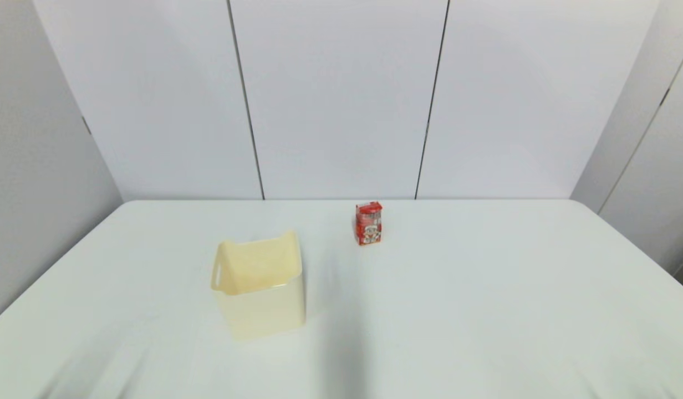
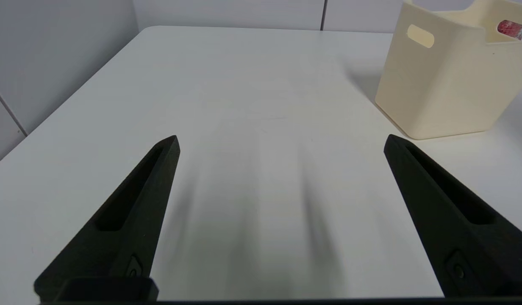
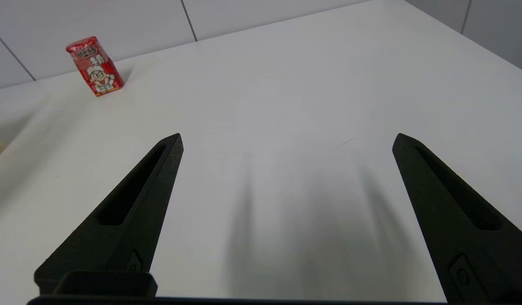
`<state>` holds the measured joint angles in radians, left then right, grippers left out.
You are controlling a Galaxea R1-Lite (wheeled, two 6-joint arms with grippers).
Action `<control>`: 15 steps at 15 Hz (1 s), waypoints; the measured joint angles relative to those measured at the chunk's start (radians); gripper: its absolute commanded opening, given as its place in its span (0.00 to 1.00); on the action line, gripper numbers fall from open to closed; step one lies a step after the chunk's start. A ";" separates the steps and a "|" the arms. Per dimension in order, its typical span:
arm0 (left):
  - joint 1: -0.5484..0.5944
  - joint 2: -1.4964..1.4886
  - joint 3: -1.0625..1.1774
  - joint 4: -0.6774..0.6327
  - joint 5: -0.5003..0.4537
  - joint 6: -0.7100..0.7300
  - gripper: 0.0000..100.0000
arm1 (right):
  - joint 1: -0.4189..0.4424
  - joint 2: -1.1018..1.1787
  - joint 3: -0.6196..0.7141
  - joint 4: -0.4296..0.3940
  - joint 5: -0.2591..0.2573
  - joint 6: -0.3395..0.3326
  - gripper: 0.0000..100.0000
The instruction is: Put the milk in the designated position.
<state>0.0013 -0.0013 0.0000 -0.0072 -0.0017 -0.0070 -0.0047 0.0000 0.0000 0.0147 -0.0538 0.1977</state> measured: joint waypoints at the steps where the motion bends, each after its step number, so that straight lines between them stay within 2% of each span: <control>1: 0.000 0.000 0.000 0.000 0.000 0.000 1.00 | 0.000 0.000 0.000 0.000 0.001 -0.001 1.00; 3: 0.000 0.000 0.000 0.000 0.000 0.000 1.00 | 0.000 0.011 -0.013 -0.016 0.004 -0.013 1.00; 7: 0.000 0.000 0.000 0.000 0.000 -0.001 1.00 | 0.006 0.143 -0.147 -0.064 0.006 -0.014 1.00; 10: 0.000 0.000 0.000 0.000 0.000 0.000 1.00 | 0.012 0.377 -0.303 -0.144 0.014 -0.023 1.00; 12: 0.000 0.000 0.000 0.000 0.000 -0.001 1.00 | 0.035 0.575 -0.446 -0.149 0.044 -0.032 1.00; 15: 0.000 0.000 0.000 0.000 0.000 -0.001 1.00 | 0.146 0.870 -0.627 -0.151 0.095 -0.055 1.00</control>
<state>0.0013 -0.0013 0.0000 -0.0072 -0.0017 -0.0077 0.1417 0.8702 -0.6272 -0.1360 0.0409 0.1423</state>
